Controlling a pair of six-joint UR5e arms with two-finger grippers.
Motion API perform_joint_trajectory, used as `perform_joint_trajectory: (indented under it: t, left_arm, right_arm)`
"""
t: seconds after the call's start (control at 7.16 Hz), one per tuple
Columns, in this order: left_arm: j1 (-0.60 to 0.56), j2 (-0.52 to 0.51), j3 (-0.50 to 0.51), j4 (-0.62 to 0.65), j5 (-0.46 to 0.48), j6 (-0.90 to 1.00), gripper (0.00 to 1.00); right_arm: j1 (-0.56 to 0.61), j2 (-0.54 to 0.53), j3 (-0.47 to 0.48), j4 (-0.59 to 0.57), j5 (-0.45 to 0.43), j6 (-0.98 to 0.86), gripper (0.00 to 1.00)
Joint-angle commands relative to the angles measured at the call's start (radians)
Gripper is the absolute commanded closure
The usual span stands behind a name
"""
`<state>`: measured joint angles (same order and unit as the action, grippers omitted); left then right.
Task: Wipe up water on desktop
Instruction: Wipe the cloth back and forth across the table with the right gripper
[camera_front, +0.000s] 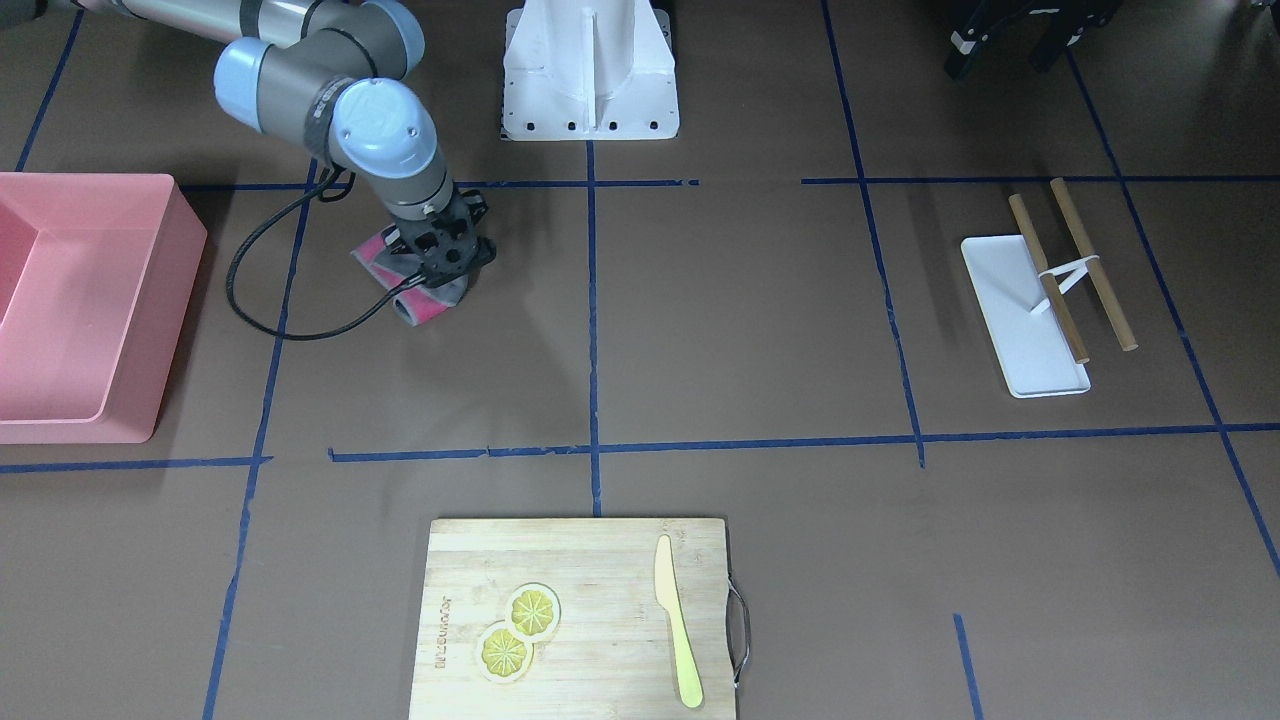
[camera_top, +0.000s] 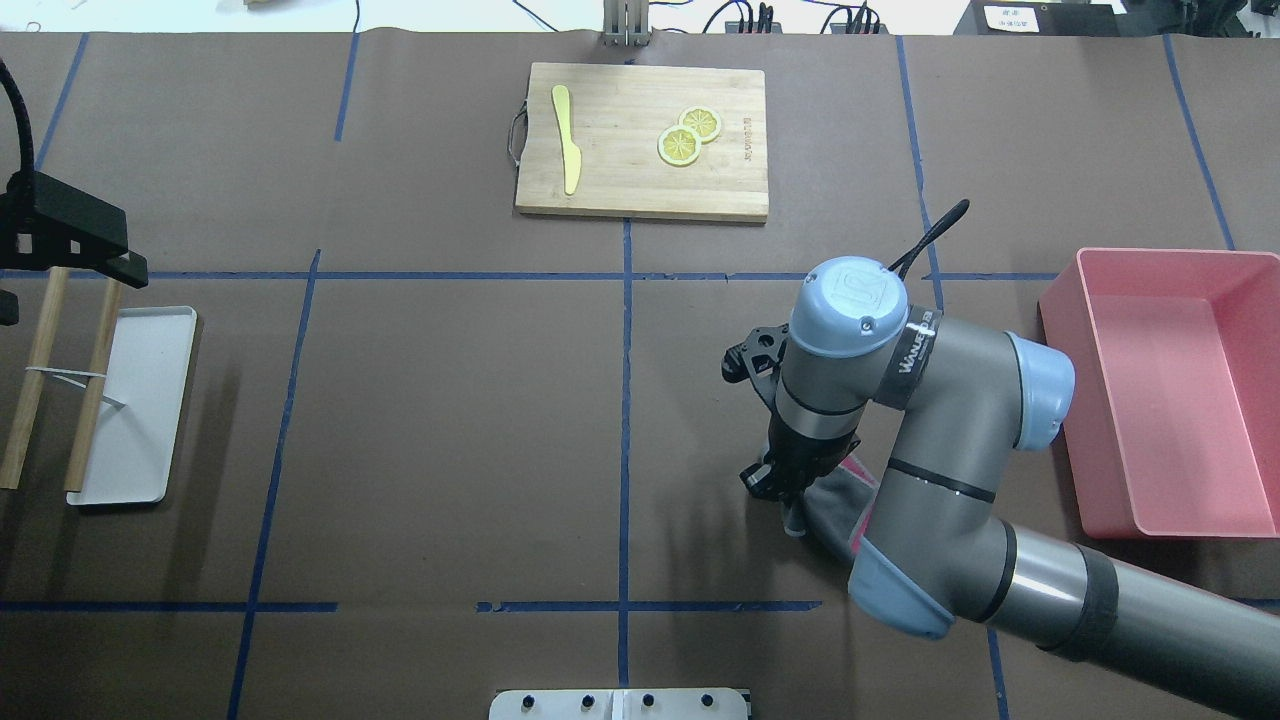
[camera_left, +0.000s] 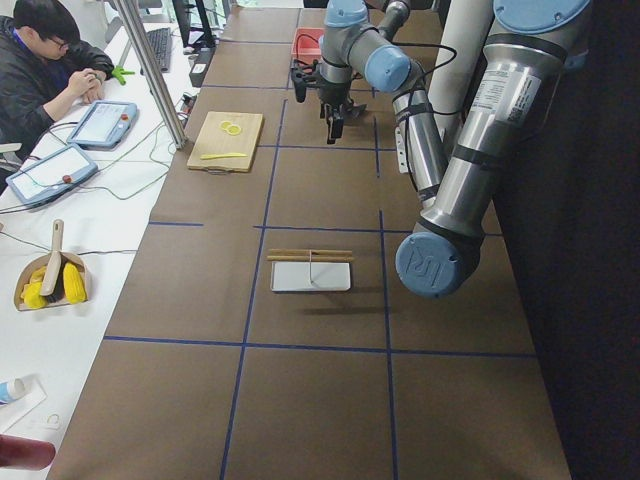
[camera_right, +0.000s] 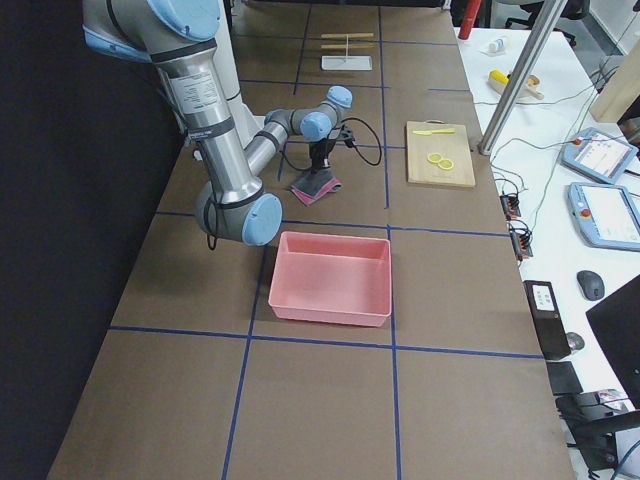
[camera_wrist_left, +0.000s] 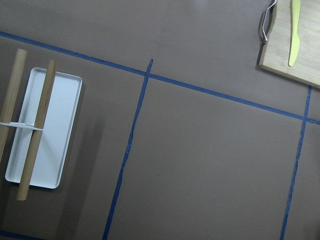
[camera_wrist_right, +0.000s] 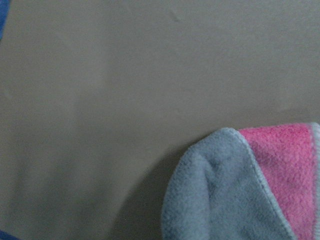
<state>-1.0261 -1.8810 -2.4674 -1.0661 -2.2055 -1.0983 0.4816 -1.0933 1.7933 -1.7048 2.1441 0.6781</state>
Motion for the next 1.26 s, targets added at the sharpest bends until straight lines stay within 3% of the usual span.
perform_joint_trajectory:
  t: [0.0,0.42,1.12]
  left_arm:
    - [0.0,0.0,-0.001,0.0,0.003,0.0,0.0]
    - [0.001,0.002,-0.001,0.0,0.001,0.0,0.0]
    - [0.003,0.0,-0.001,0.0,0.001,0.0,0.0]
  right_arm:
    - [-0.028,0.0,0.012,0.001,-0.007,0.023,0.99]
    - [0.093,-0.011,-0.009,-0.001,-0.012,0.005,1.0]
    - [0.29,-0.007,-0.132,-0.001,-0.009,-0.182,1.0]
